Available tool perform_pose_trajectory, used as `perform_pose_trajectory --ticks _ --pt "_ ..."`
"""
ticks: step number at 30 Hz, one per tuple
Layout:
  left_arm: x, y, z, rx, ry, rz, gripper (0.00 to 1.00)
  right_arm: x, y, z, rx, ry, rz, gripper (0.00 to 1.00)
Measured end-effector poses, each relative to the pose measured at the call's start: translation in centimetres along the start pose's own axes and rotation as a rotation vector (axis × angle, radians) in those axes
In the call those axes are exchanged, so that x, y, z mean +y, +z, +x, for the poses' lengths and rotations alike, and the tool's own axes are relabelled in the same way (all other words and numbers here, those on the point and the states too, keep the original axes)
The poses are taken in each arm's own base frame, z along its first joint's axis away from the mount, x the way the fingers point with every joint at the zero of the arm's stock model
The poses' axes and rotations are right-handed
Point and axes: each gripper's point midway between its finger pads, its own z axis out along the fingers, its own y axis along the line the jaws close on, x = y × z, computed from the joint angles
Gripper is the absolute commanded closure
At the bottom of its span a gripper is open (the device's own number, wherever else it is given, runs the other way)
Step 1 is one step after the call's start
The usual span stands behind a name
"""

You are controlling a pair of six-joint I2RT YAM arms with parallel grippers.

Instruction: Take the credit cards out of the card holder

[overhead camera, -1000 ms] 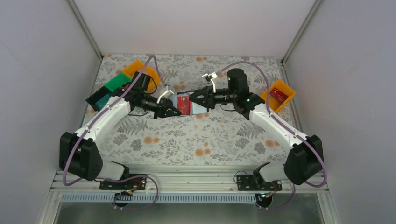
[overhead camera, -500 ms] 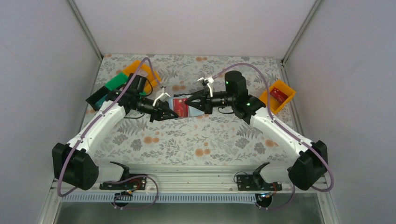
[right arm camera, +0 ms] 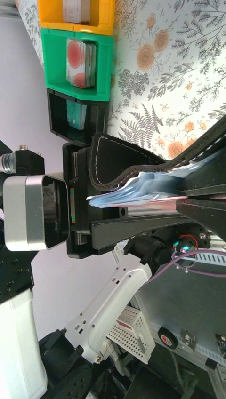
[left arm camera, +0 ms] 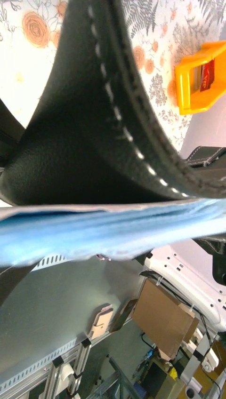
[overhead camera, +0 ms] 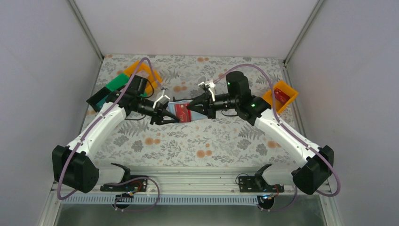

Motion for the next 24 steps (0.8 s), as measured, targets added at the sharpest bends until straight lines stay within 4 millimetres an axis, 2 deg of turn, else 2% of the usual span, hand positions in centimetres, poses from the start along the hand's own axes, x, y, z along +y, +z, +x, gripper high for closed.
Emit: perform_pose_trajectory --ticks 2,5,6,8,10,19,24 --pt "-0.2 0.0 0.0 -0.004 0.006 0.009 0.68 0.1 -0.1 0.1 0.011 -0.011 0.0 0.96" --pt "-0.4 0.0 0.0 -0.008 0.005 0.021 0.95 0.2 -0.1 0.4 0.027 -0.016 -0.004 0.95" --pt "-0.5 0.0 0.1 -0.007 0.009 0.022 0.97 0.2 0.0 0.4 0.029 -0.02 -0.005 0.9" --pt "-0.5 -0.1 0.2 -0.007 0.004 0.025 0.98 0.1 0.0 0.6 0.034 -0.023 -0.003 0.83" --pt "-0.6 -0.1 0.2 -0.008 0.0 0.027 0.98 0.0 -0.1 0.7 0.039 -0.03 0.006 0.8" --pt "-0.7 -0.5 0.1 -0.024 0.01 0.035 0.98 -0.6 0.0 2.1 0.056 0.008 0.004 0.85" --pt "-0.8 -0.5 0.0 -0.03 0.023 0.039 0.98 -0.5 0.0 1.9 0.049 0.014 -0.01 0.88"
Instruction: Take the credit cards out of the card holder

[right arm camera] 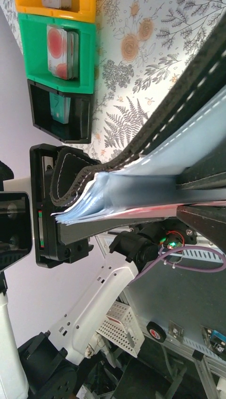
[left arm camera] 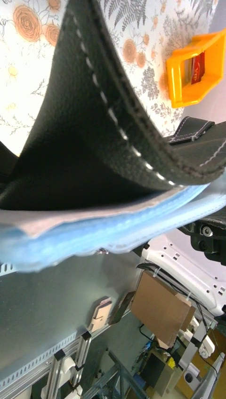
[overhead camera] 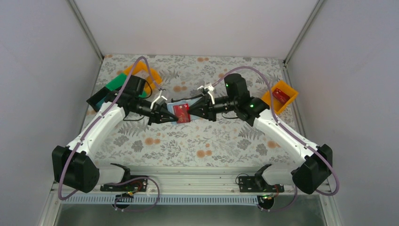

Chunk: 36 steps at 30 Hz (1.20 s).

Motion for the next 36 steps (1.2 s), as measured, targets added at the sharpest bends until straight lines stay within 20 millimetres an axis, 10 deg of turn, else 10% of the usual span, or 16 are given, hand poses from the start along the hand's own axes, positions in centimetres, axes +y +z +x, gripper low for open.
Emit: perform_pose_trajectory --ticks 36 --pt "-0.3 -0.3 -0.3 -0.026 0.036 0.02 0.89 -0.6 -1.2 0.5 -0.004 0.003 0.023 0.96"
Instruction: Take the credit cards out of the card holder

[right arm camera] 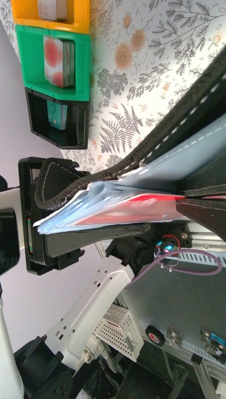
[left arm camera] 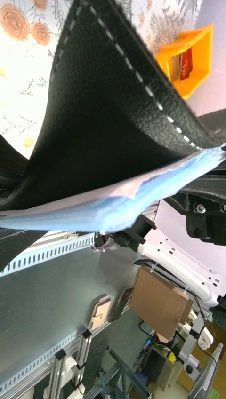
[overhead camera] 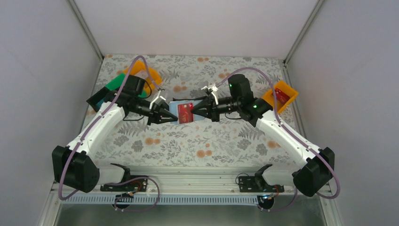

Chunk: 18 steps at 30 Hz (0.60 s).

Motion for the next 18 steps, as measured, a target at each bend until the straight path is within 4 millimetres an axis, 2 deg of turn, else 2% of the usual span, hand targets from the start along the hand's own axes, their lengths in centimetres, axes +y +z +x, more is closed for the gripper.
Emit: perform_pose_trajectory --ticks 2,11,18 --pt "0.0 0.0 0.0 0.0 0.001 0.001 0.97 0.1 0.0 0.0 0.002 -0.001 -0.003 0.96" --pt "-0.1 -0.1 0.0 -0.004 -0.004 0.003 0.98 0.2 -0.4 0.0 0.008 -0.016 0.008 0.96" --pt "0.4 -0.6 -0.1 -0.014 -0.01 -0.017 0.98 -0.9 -2.5 -0.2 -0.01 -0.013 0.101 0.96"
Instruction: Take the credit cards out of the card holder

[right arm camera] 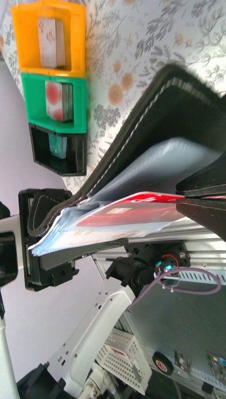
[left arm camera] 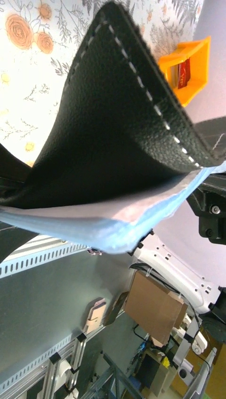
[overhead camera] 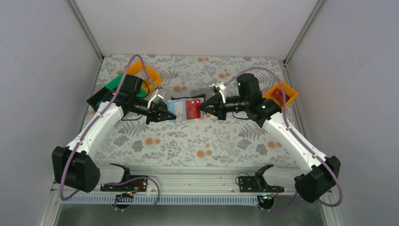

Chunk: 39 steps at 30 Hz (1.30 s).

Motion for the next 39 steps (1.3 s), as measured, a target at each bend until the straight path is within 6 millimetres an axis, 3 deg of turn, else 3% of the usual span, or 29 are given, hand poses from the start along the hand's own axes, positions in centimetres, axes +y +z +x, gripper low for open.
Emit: perform_pose_trajectory --ticks 4,10,17,19,22,25,28,31,35,39 --pt "0.4 -0.4 -0.1 -0.012 -0.003 -0.014 0.98 -1.2 -1.3 -0.2 -0.014 0.017 0.069 0.96" --pt "1.0 -1.2 0.3 -0.032 -0.041 -0.05 0.98 -6.3 -6.3 -1.4 -0.123 0.131 0.272 0.96" --pt "1.5 -1.7 0.1 -0.045 -0.05 -0.079 0.98 -9.2 -9.0 -1.4 -0.217 0.266 0.334 0.96" --pt "1.6 -1.9 0.1 -0.046 -0.05 -0.09 0.97 -11.3 -10.7 -1.1 -0.273 0.345 0.404 0.96" --pt "2.0 -2.1 -0.1 -0.045 -0.047 -0.112 0.98 -15.4 -14.5 0.6 -0.402 0.526 0.56 0.96" --pt "2.3 -2.2 -0.1 -0.038 -0.048 -0.136 0.98 -19.4 -17.6 4.4 -0.548 0.765 0.723 0.96" --pt "2.6 -2.3 -0.2 -0.032 -0.045 -0.16 0.98 -21.9 -19.7 7.9 -0.692 0.962 0.865 0.96" --pt "2.6 -2.4 -0.4 -0.03 -0.034 -0.176 0.98 -23.2 -22.9 9.6 -0.893 1.092 1.012 0.96" --pt "2.6 -2.5 -0.4 -0.028 -0.029 -0.183 0.98 -23.9 -28.2 9.7 -1.246 1.194 1.133 0.96" --pt "2.7 -2.4 -0.3 -0.025 -0.047 -0.177 0.98 -25.6 -31.4 11.5 -1.464 1.305 1.177 0.96"
